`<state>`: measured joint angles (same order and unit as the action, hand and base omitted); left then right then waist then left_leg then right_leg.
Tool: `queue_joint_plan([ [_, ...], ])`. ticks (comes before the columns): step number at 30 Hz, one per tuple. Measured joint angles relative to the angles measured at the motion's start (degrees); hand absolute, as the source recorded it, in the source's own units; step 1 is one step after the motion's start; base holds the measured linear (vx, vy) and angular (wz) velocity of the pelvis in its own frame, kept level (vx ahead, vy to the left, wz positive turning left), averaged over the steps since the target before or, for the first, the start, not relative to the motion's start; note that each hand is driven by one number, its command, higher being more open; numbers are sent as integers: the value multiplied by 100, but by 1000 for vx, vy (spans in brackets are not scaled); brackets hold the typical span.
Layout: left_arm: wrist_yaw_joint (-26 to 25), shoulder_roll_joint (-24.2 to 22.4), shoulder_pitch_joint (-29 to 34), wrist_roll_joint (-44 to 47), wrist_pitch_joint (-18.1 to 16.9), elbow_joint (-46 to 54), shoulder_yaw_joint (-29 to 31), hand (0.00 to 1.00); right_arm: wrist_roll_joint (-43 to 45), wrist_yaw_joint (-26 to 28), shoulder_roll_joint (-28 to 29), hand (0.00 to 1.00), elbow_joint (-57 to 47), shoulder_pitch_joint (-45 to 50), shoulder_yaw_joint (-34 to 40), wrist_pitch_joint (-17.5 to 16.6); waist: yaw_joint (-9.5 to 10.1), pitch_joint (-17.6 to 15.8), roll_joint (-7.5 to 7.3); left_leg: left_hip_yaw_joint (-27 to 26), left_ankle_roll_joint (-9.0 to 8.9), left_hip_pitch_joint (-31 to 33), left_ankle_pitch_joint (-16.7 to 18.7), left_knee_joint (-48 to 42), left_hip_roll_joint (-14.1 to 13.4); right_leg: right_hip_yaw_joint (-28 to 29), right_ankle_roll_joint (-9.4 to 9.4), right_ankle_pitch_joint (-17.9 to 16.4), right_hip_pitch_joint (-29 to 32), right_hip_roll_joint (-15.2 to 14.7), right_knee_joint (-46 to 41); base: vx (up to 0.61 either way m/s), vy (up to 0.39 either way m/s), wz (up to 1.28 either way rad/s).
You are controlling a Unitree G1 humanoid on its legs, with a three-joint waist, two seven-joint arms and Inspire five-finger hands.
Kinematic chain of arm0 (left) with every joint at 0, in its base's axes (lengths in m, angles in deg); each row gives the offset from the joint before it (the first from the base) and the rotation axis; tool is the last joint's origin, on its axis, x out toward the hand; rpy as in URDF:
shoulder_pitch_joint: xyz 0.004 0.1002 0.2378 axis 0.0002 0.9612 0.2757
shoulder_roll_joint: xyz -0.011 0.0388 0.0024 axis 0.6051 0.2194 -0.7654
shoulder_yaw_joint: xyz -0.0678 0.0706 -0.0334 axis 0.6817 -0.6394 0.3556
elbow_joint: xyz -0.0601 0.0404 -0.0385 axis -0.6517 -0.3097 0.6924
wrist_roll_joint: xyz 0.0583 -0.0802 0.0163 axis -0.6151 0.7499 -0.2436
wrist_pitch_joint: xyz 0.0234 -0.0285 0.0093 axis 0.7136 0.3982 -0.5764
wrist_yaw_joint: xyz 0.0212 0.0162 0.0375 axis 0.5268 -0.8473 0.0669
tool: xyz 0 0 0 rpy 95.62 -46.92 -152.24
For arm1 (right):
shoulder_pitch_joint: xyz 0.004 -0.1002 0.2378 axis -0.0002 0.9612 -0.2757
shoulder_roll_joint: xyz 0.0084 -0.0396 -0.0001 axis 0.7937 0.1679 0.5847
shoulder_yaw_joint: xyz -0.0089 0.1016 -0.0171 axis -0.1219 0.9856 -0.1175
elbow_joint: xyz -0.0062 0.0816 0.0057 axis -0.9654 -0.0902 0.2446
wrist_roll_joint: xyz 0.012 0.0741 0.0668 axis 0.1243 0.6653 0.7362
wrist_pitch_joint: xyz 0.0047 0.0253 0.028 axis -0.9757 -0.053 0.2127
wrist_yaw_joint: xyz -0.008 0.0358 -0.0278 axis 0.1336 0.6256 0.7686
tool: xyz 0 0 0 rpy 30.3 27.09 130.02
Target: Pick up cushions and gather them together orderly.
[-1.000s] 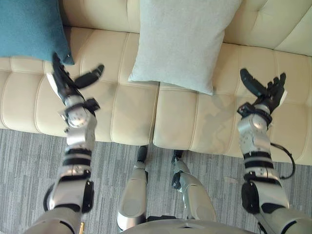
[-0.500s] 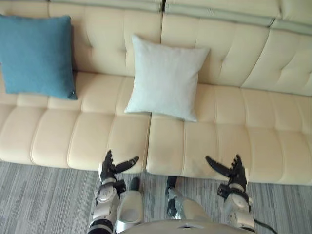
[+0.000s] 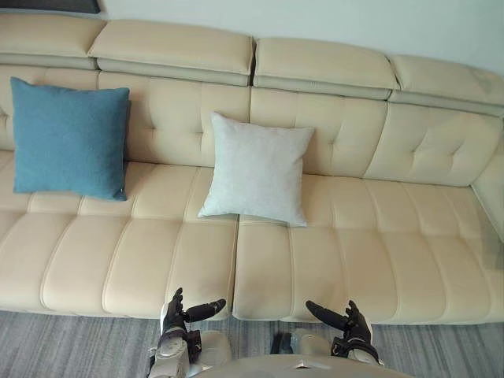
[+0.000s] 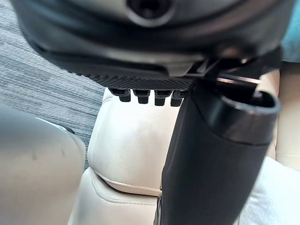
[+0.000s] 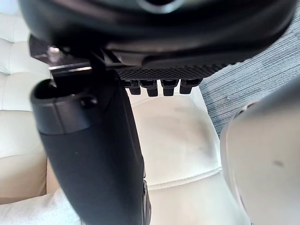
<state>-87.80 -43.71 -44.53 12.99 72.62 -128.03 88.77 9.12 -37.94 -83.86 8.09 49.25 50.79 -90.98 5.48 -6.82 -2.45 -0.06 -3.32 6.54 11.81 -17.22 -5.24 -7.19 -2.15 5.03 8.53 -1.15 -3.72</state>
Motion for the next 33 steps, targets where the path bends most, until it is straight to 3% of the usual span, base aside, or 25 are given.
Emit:
queue_joint_plan([
  [1,-1,-8,-7,-3,-4,-1,13,100,2,0,27,100,144,-32,-5,34,23,20,6,-75,38,94,60,-244,-108,-18,-163,-196,111,14,-363,-45,37,-8],
  [2,-13,1,-52,-6,-20,-8,45,100,4,-2,78,100,214,-104,-64,85,36,7,-37,-131,51,204,66,-362,-170,-204,35,-761,585,-151,-1729,-31,13,1],
  [3,-18,7,-74,-6,-14,-26,70,100,1,0,79,100,219,-102,-124,87,32,17,-84,-131,51,257,66,-421,-171,-270,18,-1015,755,-287,-2418,0,-50,15],
  [4,-14,5,-66,-4,-14,-25,155,100,3,4,121,100,272,-121,-151,87,35,32,-178,-125,51,367,66,-589,-173,-291,-213,-1346,808,-571,-3474,11,-114,32],
  [5,-22,44,-69,-4,-13,-5,204,100,3,4,143,100,297,-152,-193,87,40,84,-265,-124,51,526,66,-752,-173,-232,-393,-1481,782,-762,-3960,12,-154,31],
  [6,-49,68,-94,4,-13,28,242,100,4,3,153,100,302,-212,-206,86,50,90,-372,-128,44,657,63,-923,-155,-160,-554,-1518,799,-798,-3906,-53,-177,10],
  [7,-65,53,-171,6,-8,28,297,100,4,-2,122,100,311,-354,-201,83,86,60,-315,-141,-11,760,11,-962,-198,-220,-584,-1496,890,-701,-3817,-122,-130,-23],
  [8,-69,-63,-166,6,-4,19,393,100,3,-23,98,100,314,-512,-203,74,231,107,-209,-228,-29,812,-221,-607,-330,-174,-607,-1529,728,-483,-3127,-198,-232,-38],
  [9,-58,-124,-207,24,-16,58,383,100,5,-94,85,100,296,-668,-225,55,318,46,-268,-403,-206,762,-490,-215,-343,-154,-416,-1917,608,-585,-3348,-149,-157,-25],
  [10,-62,-90,-261,33,-14,73,350,100,6,-112,92,100,300,-721,-229,57,330,24,-338,-404,-195,826,-569,-204,-276,-155,-328,-2059,461,-642,-3179,-185,-272,-6],
  [11,-132,-106,-433,88,-17,114,320,100,6,-138,56,100,302,-897,-241,58,366,-80,-311,-395,-255,993,-676,-208,-289,-278,-109,-2306,258,-561,-2470,-173,-170,5],
  [12,-155,-176,-480,121,-16,107,320,100,5,-152,-11,100,302,-1013,-281,54,370,-143,-154,-360,-335,1080,-740,-208,-362,-357,6,-2276,193,-427,-2187,-334,-246,11],
  [13,-177,-265,-521,125,-17,128,218,100,4,-179,-109,100,303,-1099,-387,44,365,-237,97,-213,-417,1106,-899,-97,-550,-524,137,-2045,61,-185,-1890,-224,-114,18],
  [15,-137,-319,-522,114,-16,156,67,100,1,-246,-100,100,316,-1016,-415,49,348,-287,163,-194,-510,1030,-1209,124,-648,-763,210,-1982,-46,-105,-1859,-225,-148,50],
  [17,-137,-326,-582,110,-17,159,-43,100,-1,-317,-117,100,383,-996,-433,66,277,-324,130,-388,-486,1042,-1576,407,-676,-1047,348,-1898,-28,-118,-1823,-199,-127,58],
  [18,-135,-327,-599,106,-16,159,-65,100,-1,-333,-119,100,404,-998,-433,69,264,-330,120,-419,-470,1067,-1569,388,-694,-1100,387,-1872,-13,-125,-1812,-170,-50,41],
  [21,-141,-322,-694,92,-12,154,-111,100,0,-381,-131,100,421,-994,-388,96,210,-402,6,-267,-319,1156,-1005,-381,-473,-1191,488,-1711,179,-322,-1879,-151,31,19],
  [22,-139,-327,-682,43,-12,151,-114,100,-1,-379,-138,100,425,-987,-379,95,160,-399,-6,-65,-241,1125,-606,-889,-395,-1139,437,-1624,271,-385,-1877,-143,133,-8],
  [25,-156,-342,-633,2,-1,70,-109,100,0,-363,-114,100,456,-974,-374,95,68,-424,73,254,-336,700,-33,-884,-336,-968,279,-1490,338,-373,-1878,-150,182,-24],
  [28,-203,-259,-622,-12,45,-108,-101,100,5,-265,128,100,663,-765,-332,128,28,-275,-20,39,-218,502,40,-562,-185,-672,38,-1169,257,-469,-1474,-167,238,-34],
  [33,-231,-249,-623,-148,50,-372,-62,100,10,-217,177,100,677,-556,-191,167,10,-114,55,-302,-104,280,47,-343,11,-178,-103,-682,117,-478,-831,-32,156,-46],
])
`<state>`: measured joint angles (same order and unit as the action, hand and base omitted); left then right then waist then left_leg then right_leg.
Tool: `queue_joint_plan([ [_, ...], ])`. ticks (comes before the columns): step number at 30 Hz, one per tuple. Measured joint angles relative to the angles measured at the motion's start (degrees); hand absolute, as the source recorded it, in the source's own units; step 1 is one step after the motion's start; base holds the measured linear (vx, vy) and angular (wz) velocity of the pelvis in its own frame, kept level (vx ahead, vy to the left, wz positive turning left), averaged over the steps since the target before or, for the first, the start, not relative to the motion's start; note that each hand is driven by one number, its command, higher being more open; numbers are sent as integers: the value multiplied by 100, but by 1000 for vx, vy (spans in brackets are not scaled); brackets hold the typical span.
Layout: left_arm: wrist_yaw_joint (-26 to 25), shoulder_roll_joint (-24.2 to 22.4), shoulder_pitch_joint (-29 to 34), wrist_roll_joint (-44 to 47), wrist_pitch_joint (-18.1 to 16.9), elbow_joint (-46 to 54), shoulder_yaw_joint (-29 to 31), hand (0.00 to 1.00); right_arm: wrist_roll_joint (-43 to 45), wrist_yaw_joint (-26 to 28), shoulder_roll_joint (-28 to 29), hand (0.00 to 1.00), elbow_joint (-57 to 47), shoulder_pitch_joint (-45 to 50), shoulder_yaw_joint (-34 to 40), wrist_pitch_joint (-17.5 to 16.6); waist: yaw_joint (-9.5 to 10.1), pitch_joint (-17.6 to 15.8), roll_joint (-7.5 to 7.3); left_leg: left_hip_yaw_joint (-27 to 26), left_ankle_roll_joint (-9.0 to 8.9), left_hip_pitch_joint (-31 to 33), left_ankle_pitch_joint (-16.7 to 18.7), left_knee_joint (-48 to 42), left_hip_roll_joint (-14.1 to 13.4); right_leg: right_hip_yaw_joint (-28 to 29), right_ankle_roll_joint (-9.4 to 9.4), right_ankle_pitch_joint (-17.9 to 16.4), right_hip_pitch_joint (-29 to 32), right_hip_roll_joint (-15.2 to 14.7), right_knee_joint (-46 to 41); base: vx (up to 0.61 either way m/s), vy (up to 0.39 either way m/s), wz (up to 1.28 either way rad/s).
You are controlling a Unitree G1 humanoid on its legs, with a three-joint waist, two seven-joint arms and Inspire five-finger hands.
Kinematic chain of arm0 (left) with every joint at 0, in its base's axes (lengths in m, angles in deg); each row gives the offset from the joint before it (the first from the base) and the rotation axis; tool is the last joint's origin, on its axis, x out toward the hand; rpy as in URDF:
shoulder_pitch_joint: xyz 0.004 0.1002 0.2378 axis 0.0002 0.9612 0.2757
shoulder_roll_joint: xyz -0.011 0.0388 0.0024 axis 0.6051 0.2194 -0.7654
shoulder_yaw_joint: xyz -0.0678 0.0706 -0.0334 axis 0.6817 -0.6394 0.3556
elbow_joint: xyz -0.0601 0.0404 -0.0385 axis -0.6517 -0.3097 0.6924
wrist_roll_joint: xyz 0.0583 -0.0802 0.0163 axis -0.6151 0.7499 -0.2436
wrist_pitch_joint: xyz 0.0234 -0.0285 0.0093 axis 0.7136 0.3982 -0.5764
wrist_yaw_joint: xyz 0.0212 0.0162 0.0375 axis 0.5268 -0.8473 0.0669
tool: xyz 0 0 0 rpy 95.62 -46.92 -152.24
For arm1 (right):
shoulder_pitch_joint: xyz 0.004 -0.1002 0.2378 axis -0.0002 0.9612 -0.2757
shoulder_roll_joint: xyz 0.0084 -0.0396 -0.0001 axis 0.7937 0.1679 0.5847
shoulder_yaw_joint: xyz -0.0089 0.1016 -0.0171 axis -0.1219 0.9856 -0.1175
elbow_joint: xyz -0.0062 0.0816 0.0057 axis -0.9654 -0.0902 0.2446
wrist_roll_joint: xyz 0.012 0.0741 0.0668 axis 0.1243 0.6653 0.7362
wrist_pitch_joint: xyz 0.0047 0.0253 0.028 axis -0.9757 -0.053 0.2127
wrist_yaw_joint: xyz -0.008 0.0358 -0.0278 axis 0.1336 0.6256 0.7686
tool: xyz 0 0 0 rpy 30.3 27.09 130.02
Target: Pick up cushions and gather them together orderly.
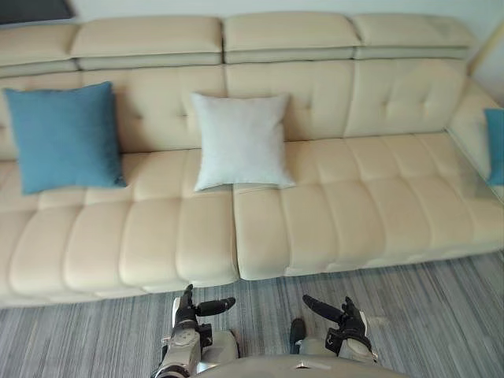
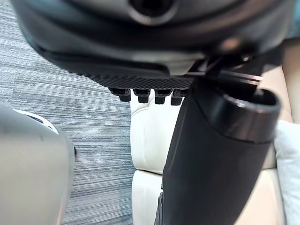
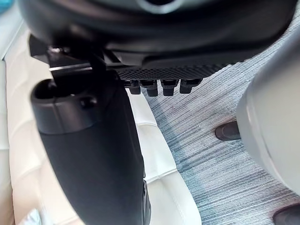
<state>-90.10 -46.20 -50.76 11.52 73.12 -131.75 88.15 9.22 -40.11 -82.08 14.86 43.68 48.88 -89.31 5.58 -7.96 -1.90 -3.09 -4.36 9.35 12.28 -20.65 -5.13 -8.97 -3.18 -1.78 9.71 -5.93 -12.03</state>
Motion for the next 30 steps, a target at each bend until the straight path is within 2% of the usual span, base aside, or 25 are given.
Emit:
queue_joint_plan([
  [4,-8,24,-8,-212,7,-214,74,100,16,9,7,100,15,-35,139,0,-47,37,86,-585,76,-239,4,83,-47,538,-40,291,27,139,230,47,72,-81],
  [6,-7,71,-13,-299,30,-311,73,100,17,52,8,100,125,-152,119,-21,-111,43,80,-965,110,-352,-14,195,-199,576,75,532,41,244,491,66,-7,-103],
  [7,-5,87,-11,-302,40,-318,72,100,14,56,3,100,306,-333,145,-19,-123,40,105,-1363,167,-426,-64,350,-336,-190,485,374,166,141,378,57,-64,-101],
  [8,-5,86,-12,-302,58,-320,67,100,11,57,-6,100,372,-391,156,-20,-136,50,90,-1485,163,-465,-68,370,-387,-625,587,275,222,34,226,135,-95,-150],
  [9,1,121,7,-303,96,-333,49,100,-4,58,-9,100,587,-538,198,-22,-162,23,139,-1865,148,-627,-73,389,-499,-1895,812,171,212,-270,-13,156,-88,-135],
  [10,7,173,-6,-304,107,-345,50,100,-7,58,-13,100,713,-613,194,-21,-168,52,68,-1987,142,-713,-71,372,-487,-2318,741,266,202,-301,-45,166,-114,-146],
  [12,6,208,-57,-311,107,-394,46,100,-39,56,-176,100,879,-709,147,-39,-194,29,148,-1945,134,-893,-78,465,-527,-2689,822,289,191,-132,90,128,-153,-130],
  [13,6,196,-48,-311,107,-411,19,100,-68,49,-257,100,906,-714,110,-39,-208,18,186,-1946,131,-958,-75,519,-528,-2630,831,291,170,-76,161,118,-133,-131],
  [14,19,189,-111,-316,100,-435,-144,100,-162,41,-473,100,1037,-761,83,-21,-301,-20,289,-1966,131,-1158,-75,629,-547,-2332,851,319,122,127,314,88,-82,-110],
  [15,28,208,-125,-323,80,-434,-221,100,-183,22,-564,100,1103,-754,87,-19,-309,-17,301,-1997,125,-1241,-73,591,-589,-2128,847,326,122,248,382,96,-95,-133],
  [16,37,220,-121,-332,56,-435,-222,100,-187,-10,-615,100,1111,-766,87,-15,-296,-26,308,-2016,40,-1264,-22,340,-705,-1939,833,241,118,390,448,88,-122,-142],
  [17,52,242,-108,-373,55,-445,-224,100,-189,-45,-637,100,1111,-755,93,-17,-301,-67,328,-2018,-37,-1177,35,-269,-959,-1906,836,154,1,571,553,88,-130,-124],
  [18,65,253,-95,-398,56,-448,-243,100,-189,-58,-636,100,1114,-737,93,-16,-299,-100,356,-1989,-32,-1085,38,-678,-1125,-1912,859,137,-84,668,594,117,-136,-112],
  [19,71,300,-59,-430,56,-454,-298,100,-190,-71,-636,100,1114,-688,80,-13,-296,-125,355,-1851,66,-815,-7,-1546,-1386,-1887,921,97,-145,729,544,137,-158,-92],
  [20,121,327,-27,-437,64,-504,-384,100,-194,-69,-641,100,1126,-643,73,-2,-287,-229,426,-1418,542,-505,-307,-2479,-1569,-1701,1009,40,-340,924,573,146,-166,-94],
  [21,152,299,-7,-340,65,-465,-373,100,-198,-71,-649,100,1150,-636,70,11,-276,-293,451,-1090,710,-316,-470,-2919,-1569,-1544,1044,15,-441,1008,605,150,-178,-95],
  [22,165,297,-57,-384,54,-415,-423,100,-202,-79,-680,100,1155,-647,86,52,-248,-369,455,-626,463,-1,-200,-3380,-1371,-1321,1046,-13,-500,1086,615,137,-131,-80],
  [23,170,293,-57,-419,50,-354,-422,100,-202,-79,-687,100,1154,-672,88,77,-243,-391,465,-462,407,148,-54,-3485,-1222,-1205,1049,-18,-506,1108,626,197,-159,-103],
  [24,177,291,-94,-421,23,-196,-424,100,-205,-84,-702,100,1173,-742,92,91,-223,-512,478,-67,280,522,278,-3495,-753,-961,1044,-14,-637,1157,773,184,-133,-97],
  [25,173,291,-96,-421,2,-90,-430,100,-215,-85,-705,100,1239,-757,92,102,-163,-549,443,118,236,718,373,-3191,-454,-819,1014,6,-720,1172,880,184,-122,-91],
  [26,174,289,-100,-420,-17,-48,-431,100,-219,-86,-702,100,1257,-753,92,111,-130,-559,430,204,209,797,391,-2950,-315,-768,998,17,-777,1182,943,157,-68,-77],
  [27,169,283,-98,-422,-33,43,-433,100,-227,-114,-679,100,1251,-748,98,131,-60,-572,418,399,162,976,384,-2022,31,-579,982,28,-905,1236,1123,189,-35,-71],
  [28,171,254,-110,-420,-31,88,-407,100,-228,-147,-670,100,1202,-755,101,130,10,-578,419,573,153,1089,326,-1318,229,-422,988,24,-951,1282,1191,207,-18,-70],
  [29,170,236,-117,-419,-31,110,-387,100,-229,-161,-666,100,1180,-762,103,128,47,-585,419,653,140,1139,237,-970,322,-336,991,22,-986,1310,1234,190,-4,-61],
  [30,170,216,-115,-419,-33,166,-370,100,-229,-166,-661,100,1162,-789,111,126,88,-602,413,792,97,1193,-30,-278,423,-192,992,21,-1089,1366,1355,228,7,-66],
])
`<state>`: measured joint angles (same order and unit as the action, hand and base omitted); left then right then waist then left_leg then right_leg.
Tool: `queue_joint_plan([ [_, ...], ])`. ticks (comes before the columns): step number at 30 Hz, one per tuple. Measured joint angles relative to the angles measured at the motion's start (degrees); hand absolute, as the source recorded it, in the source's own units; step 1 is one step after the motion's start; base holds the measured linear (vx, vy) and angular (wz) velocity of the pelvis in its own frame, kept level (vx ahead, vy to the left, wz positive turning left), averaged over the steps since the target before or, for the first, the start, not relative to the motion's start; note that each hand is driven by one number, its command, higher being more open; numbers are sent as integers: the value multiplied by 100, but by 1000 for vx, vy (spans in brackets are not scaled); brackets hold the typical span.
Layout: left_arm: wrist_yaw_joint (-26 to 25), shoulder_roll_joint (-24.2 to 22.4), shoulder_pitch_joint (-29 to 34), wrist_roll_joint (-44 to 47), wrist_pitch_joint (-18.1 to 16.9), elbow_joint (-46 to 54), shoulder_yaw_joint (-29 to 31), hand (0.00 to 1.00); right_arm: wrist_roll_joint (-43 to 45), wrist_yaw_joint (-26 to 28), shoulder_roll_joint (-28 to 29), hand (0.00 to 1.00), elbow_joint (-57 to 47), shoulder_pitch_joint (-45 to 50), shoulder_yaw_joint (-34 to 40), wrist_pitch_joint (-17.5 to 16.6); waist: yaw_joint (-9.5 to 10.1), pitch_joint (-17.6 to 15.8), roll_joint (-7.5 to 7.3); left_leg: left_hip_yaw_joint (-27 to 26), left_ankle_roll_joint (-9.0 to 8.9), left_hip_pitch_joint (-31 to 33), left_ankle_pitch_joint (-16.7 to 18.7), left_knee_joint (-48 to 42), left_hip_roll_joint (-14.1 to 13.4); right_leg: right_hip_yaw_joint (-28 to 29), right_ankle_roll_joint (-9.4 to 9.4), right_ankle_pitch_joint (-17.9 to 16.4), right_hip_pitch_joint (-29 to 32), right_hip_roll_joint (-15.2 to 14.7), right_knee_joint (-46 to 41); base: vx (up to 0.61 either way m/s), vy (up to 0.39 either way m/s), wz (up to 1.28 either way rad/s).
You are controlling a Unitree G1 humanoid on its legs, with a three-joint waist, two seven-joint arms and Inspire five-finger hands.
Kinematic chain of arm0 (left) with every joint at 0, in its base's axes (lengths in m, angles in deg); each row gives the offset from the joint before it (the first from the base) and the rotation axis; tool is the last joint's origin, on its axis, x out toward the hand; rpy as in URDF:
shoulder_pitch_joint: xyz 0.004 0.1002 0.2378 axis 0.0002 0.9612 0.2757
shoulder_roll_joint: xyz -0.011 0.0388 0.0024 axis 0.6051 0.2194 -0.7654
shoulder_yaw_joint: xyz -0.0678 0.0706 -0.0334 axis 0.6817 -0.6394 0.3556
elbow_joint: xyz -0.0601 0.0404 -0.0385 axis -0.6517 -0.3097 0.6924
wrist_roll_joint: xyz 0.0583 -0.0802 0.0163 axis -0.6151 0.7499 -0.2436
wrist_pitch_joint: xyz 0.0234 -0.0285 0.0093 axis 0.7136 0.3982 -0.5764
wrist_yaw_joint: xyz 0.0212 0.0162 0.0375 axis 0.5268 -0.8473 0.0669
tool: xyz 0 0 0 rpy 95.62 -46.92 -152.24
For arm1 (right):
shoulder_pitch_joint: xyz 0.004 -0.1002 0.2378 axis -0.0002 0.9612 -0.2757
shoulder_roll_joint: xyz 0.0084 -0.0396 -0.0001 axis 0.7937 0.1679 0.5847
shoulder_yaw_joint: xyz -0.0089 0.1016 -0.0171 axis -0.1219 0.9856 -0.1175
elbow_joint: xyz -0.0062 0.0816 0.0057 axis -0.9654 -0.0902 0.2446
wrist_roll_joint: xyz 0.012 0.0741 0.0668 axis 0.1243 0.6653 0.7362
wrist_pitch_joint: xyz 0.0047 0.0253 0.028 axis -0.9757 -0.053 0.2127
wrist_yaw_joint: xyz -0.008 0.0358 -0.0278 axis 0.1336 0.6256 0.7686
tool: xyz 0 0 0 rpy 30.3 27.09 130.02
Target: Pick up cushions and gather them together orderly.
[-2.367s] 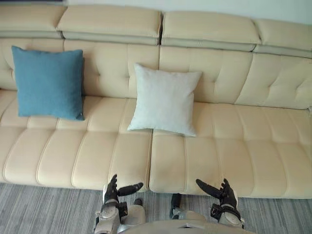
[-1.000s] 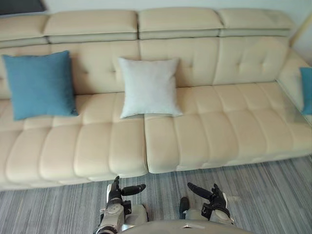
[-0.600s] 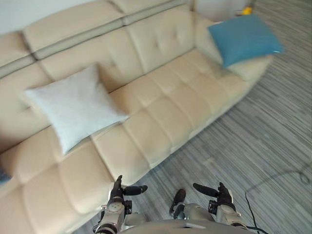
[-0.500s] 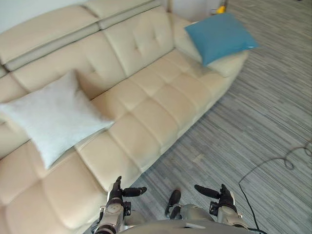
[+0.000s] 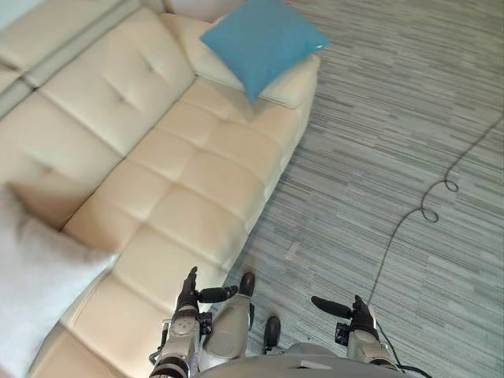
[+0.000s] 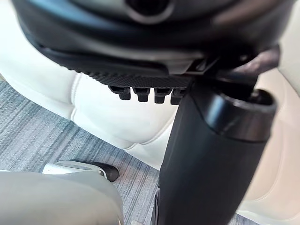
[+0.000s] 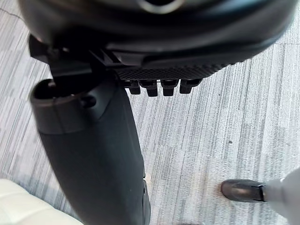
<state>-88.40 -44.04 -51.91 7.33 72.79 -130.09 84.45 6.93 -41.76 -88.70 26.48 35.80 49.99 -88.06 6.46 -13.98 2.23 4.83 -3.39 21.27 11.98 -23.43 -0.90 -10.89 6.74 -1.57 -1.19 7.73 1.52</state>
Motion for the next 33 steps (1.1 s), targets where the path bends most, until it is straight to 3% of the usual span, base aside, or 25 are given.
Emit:
queue_joint_plan([
  [1,0,-9,7,3,-10,43,19,100,0,1,15,100,-50,1,-4,-2,85,-14,18,57,-11,2,-290,583,39,160,17,-13,-113,74,100,402,5,-106],
  [2,4,-4,17,3,-23,59,126,100,-1,4,71,100,-93,-1,-4,-10,224,-3,-7,79,41,-53,-845,894,23,476,-12,-84,-275,158,171,447,6,-99],
  [6,1,2,63,20,4,68,335,100,-22,5,157,100,-262,31,-6,-9,263,77,-111,4,342,-102,-1257,531,17,1015,-50,-468,-301,137,-217,409,13,-73],
  [7,4,31,53,23,32,51,377,100,-71,8,206,100,-272,27,-20,-9,276,111,-216,-191,317,-189,-1130,380,9,1203,-178,-686,-223,28,-559,504,39,-99],
  [8,-3,66,66,8,30,12,378,100,-95,18,259,100,-333,50,-19,-11,282,155,-277,-362,361,-356,-1032,404,-18,1310,-481,-908,-63,-30,-1108,491,36,-94],
  [10,4,104,77,7,34,-97,329,100,-196,46,346,100,-444,174,-21,-30,265,165,-299,-506,497,-871,-750,417,-35,1028,-1101,-1194,341,-177,-2786,514,61,-69],
  [11,4,117,98,6,37,-102,276,100,-196,79,361,100,-449,238,-28,-27,247,185,-318,-522,592,-1122,-608,401,-36,731,-1335,-1174,633,-335,-3735,455,73,-55],
  [12,-10,125,120,5,37,-103,168,100,-199,123,356,100,-453,269,-28,-31,246,201,-275,-510,637,-1403,-361,365,-83,286,-1309,-1199,999,-607,-4794,449,56,-46],
  [13,-6,131,120,5,40,-105,152,100,-199,133,352,100,-453,265,-28,-32,236,196,-228,-493,631,-1542,-193,346,-150,68,-1194,-1264,1168,-748,-5234,353,32,-41],
  [15,-40,140,64,2,83,-114,145,100,-214,165,357,100,-591,257,-31,-25,165,165,-181,-396,500,-1912,236,309,-410,-491,-732,-1551,1667,-1165,-5681,447,-26,-21],
  [17,-77,182,23,2,110,-183,163,100,-229,166,331,100,-693,230,-30,-44,72,64,-121,-336,461,-2165,338,300,-622,-493,-688,-1630,1881,-1203,-5258,440,-138,0],
  [18,-89,206,19,2,122,-224,176,100,-232,165,313,100,-748,230,-32,-71,15,36,-113,-252,355,-2262,405,233,-748,-457,-712,-1620,1948,-1209,-4718,495,-240,29],
  [19,-105,301,50,-1,128,-226,193,100,-237,158,306,100,-749,250,-36,-109,-67,32,-253,-209,54,-2321,596,2,-842,-234,-995,-1257,1929,-1315,-3339,417,-238,37],
  [20,-109,330,42,-2,129,-243,193,100,-238,160,290,100,-709,258,-34,-109,-79,16,-316,-212,-108,-2354,711,-81,-847,-370,-595,-846,1819,-1355,-3170,432,-269,35],
  [21,-82,282,9,-3,150,-322,156,100,-241,160,232,100,-527,147,-23,-93,-70,-68,-184,-17,-163,-2370,844,-151,-1028,-484,-543,-894,1649,-1151,-3168,377,-267,17],
  [22,-47,212,40,-8,149,-330,88,100,-240,93,148,100,-431,99,-1,-98,-83,-82,-203,125,-135,-2270,786,46,-860,-330,-470,-939,1709,-1081,-3262,335,-236,13],
  [24,-36,152,43,-7,137,-318,97,100,-242,91,85,100,-288,142,5,-72,-66,-64,-192,77,-181,-2221,547,-55,-823,-312,-389,-1215,1585,-1007,-3278,216,-169,19],
  [26,-66,52,33,-16,132,-304,170,100,-239,109,34,100,-321,222,33,-44,-116,-78,-56,382,-249,-1720,412,-1301,-885,-481,-320,-1433,1220,-879,-3041,224,-193,34],
  [28,-62,-39,20,9,136,-237,206,100,-241,109,34,100,-313,254,-17,-48,-114,-89,22,335,-165,-1117,238,-2522,-981,-642,-292,-1445,840,-791,-2734,251,-166,43],
  [29,-58,-58,20,6,109,-177,198,100,-239,107,32,100,-291,261,-15,-40,-72,-110,19,150,-179,-931,392,-2773,-968,-698,-290,-1443,542,-782,-2529,288,-165,42],
  [31,-59,-66,32,5,71,-77,184,100,-232,104,52,100,-239,243,-16,-42,-38,-134,-70,-234,-111,-643,659,-2349,-760,-779,-292,-1437,43,-803,-2070,255,-97,31],
  [33,-56,-67,25,5,50,-30,156,100,-219,100,45,100,-213,135,-16,-49,-38,-136,-77,-278,-54,-409,632,-1393,-422,-832,-299,-1433,-188,-841,-1782,212,12,19],
])
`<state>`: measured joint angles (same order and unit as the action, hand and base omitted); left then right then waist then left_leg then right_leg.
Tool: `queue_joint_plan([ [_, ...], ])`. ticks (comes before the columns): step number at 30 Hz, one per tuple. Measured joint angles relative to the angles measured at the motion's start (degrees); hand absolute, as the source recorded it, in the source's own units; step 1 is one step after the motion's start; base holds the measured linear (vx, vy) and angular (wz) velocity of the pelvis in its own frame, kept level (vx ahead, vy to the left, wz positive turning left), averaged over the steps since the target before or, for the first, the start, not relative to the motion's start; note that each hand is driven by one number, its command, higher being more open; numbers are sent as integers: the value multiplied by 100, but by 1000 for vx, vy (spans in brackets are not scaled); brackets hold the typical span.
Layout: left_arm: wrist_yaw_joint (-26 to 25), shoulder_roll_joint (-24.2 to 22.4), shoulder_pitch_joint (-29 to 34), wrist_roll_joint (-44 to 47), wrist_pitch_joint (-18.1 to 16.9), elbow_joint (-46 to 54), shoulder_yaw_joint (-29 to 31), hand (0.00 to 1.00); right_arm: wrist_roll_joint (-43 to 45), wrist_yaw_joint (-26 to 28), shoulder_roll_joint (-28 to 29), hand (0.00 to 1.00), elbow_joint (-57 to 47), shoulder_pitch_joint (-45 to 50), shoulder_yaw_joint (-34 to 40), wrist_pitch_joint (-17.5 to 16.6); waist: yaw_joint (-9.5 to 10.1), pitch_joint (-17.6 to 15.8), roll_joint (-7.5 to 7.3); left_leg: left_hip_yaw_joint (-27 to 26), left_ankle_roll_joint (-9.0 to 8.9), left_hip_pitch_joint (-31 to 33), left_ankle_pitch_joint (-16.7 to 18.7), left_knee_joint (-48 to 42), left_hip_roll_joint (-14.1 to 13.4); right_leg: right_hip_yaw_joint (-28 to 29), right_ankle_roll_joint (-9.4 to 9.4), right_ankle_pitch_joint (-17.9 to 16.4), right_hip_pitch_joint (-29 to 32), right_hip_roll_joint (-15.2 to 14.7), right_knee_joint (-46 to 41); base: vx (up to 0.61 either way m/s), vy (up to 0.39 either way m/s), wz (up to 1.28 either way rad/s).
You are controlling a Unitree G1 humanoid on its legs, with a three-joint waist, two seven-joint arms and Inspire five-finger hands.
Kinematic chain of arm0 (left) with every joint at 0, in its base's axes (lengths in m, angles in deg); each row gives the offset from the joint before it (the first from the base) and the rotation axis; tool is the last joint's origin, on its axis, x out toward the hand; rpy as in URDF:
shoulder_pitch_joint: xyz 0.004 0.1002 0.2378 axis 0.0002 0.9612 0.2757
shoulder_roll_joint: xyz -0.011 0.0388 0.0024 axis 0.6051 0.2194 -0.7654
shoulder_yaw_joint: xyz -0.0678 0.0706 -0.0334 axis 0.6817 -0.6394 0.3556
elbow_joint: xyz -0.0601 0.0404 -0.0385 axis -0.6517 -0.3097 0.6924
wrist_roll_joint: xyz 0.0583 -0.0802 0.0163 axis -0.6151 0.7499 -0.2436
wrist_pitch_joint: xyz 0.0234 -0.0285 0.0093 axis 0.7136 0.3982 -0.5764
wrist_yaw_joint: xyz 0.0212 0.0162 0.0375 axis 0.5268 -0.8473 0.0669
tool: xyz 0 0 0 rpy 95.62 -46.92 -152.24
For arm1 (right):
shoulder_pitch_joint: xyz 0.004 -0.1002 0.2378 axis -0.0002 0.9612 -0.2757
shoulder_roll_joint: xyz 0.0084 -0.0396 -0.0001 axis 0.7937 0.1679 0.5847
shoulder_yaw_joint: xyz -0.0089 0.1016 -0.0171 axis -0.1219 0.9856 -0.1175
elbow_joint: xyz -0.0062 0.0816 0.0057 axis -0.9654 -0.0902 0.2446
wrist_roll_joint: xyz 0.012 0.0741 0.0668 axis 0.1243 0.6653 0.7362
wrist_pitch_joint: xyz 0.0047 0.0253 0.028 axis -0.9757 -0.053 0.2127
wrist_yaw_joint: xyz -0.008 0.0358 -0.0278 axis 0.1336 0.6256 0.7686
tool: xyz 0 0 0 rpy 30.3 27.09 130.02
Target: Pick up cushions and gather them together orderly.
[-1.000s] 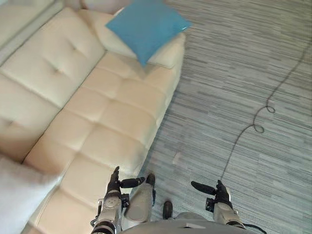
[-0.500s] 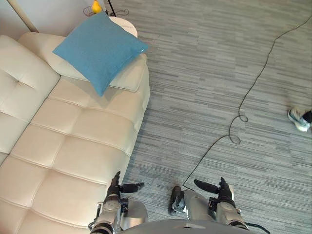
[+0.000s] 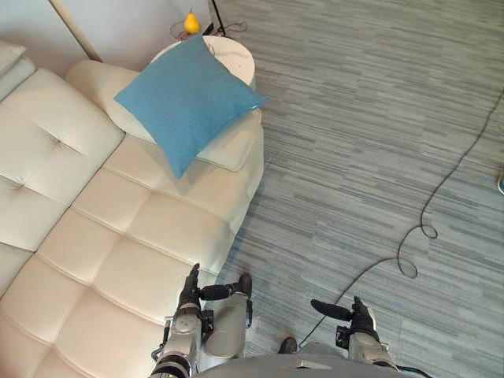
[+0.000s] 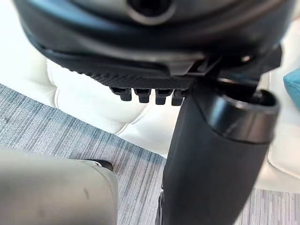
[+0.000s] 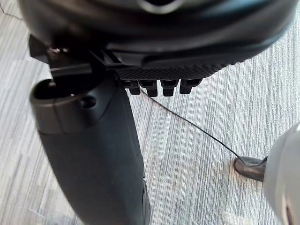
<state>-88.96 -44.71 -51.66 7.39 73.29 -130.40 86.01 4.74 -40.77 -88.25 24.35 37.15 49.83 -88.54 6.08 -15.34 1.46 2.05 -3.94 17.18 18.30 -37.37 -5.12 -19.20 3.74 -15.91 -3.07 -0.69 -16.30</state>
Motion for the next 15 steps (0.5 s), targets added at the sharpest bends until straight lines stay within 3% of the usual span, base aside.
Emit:
queue_joint_plan([
  [1,5,1,-5,0,-38,25,0,100,0,-5,-12,100,41,-56,1,1,10,-3,-6,-4,66,145,-150,622,172,-16,-16,3,-93,-20,159,199,52,11],
  [3,12,9,-22,12,-57,68,11,100,-1,-7,10,100,74,-87,0,1,56,-16,-6,-38,128,293,-853,1440,333,-38,-65,3,-284,-31,431,289,69,5],
  [4,12,70,-31,-2,-89,61,22,100,1,-8,83,100,121,-79,-13,13,158,-12,-101,-317,182,231,-1710,1991,358,-14,-207,45,-542,-62,760,484,85,5],
  [5,18,89,-91,1,-91,54,36,100,8,-9,118,100,164,-136,-12,14,182,-45,-160,-424,275,172,-1870,2070,432,-6,-315,66,-646,-159,895,505,77,4],
  [6,18,104,-179,12,-73,-2,58,100,22,0,115,100,202,-194,-17,23,197,-88,-201,-474,406,121,-1784,1960,422,93,-601,248,-710,-183,1002,439,97,2],
  [7,28,115,-191,27,-53,-5,116,100,25,9,135,100,204,-225,-16,30,204,-99,-217,-505,490,164,-1706,1754,408,202,-730,341,-757,-188,1003,356,106,-8],
  [8,67,120,-185,121,-46,13,327,100,23,15,217,100,166,-252,3,28,257,-106,-251,-708,558,410,-1375,1019,433,457,-899,474,-873,-213,839,419,185,3],
  [9,60,145,-123,110,-68,-33,310,100,8,4,224,100,137,-55,6,17,226,22,-302,-784,701,267,-1274,1250,547,570,-1002,387,-863,-316,173,316,163,0],
  [10,59,126,-7,111,-79,-34,240,100,-23,9,161,100,137,33,-1,11,228,91,-183,-790,870,159,-1437,1451,509,559,-1075,340,-741,-271,-396,331,238,19],
  [11,89,209,22,168,-87,-50,226,100,-74,17,214,100,147,90,-7,11,213,131,-285,-785,865,-63,-1121,1327,631,574,-1183,305,-424,-503,-1581,342,195,27],
  [12,91,308,22,160,-71,-91,161,100,-94,39,246,100,145,121,-12,19,167,175,-463,-729,894,-269,-886,1312,781,634,-1364,599,113,-844,-2968,415,172,35],
  [13,89,336,17,159,-64,-103,167,100,-113,45,245,100,144,115,-11,24,154,169,-480,-689,910,-364,-789,1279,812,640,-1328,575,327,-924,-3430,465,71,41],
  [14,67,373,34,157,-17,-200,165,100,-186,62,210,100,128,121,-7,26,92,152,-455,-528,918,-676,-634,1305,825,511,-1041,402,691,-1073,-4124,451,27,58],
  [15,50,380,60,149,-3,-255,164,100,-185,59,165,100,111,127,-1,15,12,131,-416,-317,912,-983,-561,1413,823,259,-835,255,900,-1164,-4221,373,5,73],
])
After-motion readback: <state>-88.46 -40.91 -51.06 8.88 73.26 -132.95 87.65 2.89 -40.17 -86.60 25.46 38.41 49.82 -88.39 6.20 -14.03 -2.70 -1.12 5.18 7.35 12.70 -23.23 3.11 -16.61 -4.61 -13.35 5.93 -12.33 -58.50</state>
